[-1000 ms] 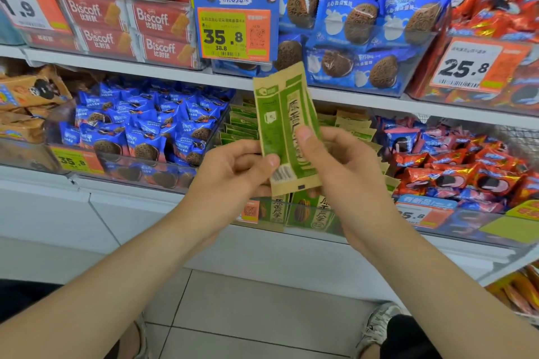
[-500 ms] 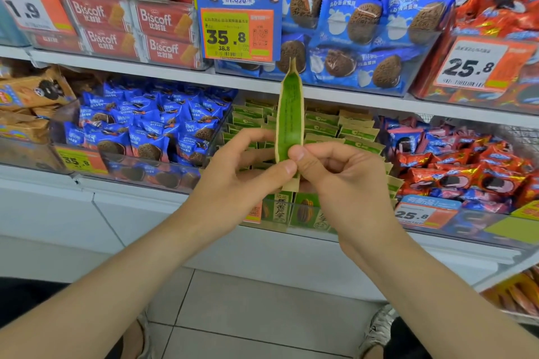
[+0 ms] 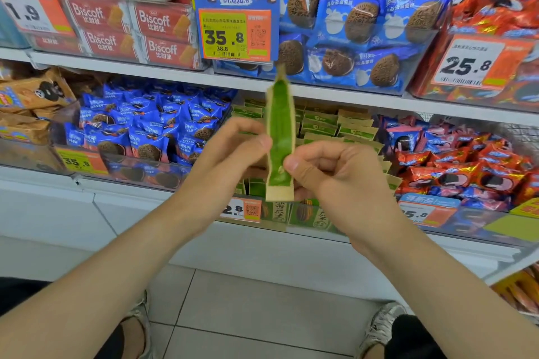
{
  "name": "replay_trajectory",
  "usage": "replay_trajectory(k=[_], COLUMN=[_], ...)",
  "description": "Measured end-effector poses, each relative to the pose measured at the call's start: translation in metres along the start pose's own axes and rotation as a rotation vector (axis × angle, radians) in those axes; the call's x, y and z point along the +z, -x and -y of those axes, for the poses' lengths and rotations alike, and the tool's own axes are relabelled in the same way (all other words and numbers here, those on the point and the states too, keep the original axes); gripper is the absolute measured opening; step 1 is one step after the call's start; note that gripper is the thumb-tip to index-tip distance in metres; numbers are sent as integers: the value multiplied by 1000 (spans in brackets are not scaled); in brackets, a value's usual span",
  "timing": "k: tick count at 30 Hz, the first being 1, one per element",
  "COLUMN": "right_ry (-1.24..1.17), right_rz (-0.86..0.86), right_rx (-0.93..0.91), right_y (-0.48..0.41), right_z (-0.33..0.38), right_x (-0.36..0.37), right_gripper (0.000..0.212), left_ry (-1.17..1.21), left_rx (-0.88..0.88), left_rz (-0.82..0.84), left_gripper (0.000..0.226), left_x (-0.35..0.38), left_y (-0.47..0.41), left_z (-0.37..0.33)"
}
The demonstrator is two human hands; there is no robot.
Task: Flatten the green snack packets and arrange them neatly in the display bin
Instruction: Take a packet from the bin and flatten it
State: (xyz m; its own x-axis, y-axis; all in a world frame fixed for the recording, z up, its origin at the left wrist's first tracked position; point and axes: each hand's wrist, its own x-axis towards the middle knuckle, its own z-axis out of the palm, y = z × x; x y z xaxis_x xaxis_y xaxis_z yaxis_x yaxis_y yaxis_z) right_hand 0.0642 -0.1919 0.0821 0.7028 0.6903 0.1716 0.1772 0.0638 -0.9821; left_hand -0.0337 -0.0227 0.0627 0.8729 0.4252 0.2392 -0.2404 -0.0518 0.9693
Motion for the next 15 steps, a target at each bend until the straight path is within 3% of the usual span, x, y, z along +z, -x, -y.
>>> replay_trajectory(k=[2,4,7,10,12,15], right_ry=[55,109,114,219,248,129], right_rz=[215,327,210,-27,-62,-70], right_rx=[108,189,199,35,-26,64], right_y=[1,1,-2,-8,-11,-13], right_z=[3,5,5,-3,-10,-11], right_x=[-2,-3,1,4,7,9], right_gripper=[7,6,22,29,30,30], left_ry=[41,-30,-236,-396,-444,-457], left_rx=[-12,2,137,208,220,213], left_rz=[-143,-191,-172,-101,-53,-20], left_gripper=[17,21,23,19,17,18], left_x=[2,5,13,16,15,15], left_y=[-1,0,4,6,8,9], left_z=[-1,0,4,8,9,10])
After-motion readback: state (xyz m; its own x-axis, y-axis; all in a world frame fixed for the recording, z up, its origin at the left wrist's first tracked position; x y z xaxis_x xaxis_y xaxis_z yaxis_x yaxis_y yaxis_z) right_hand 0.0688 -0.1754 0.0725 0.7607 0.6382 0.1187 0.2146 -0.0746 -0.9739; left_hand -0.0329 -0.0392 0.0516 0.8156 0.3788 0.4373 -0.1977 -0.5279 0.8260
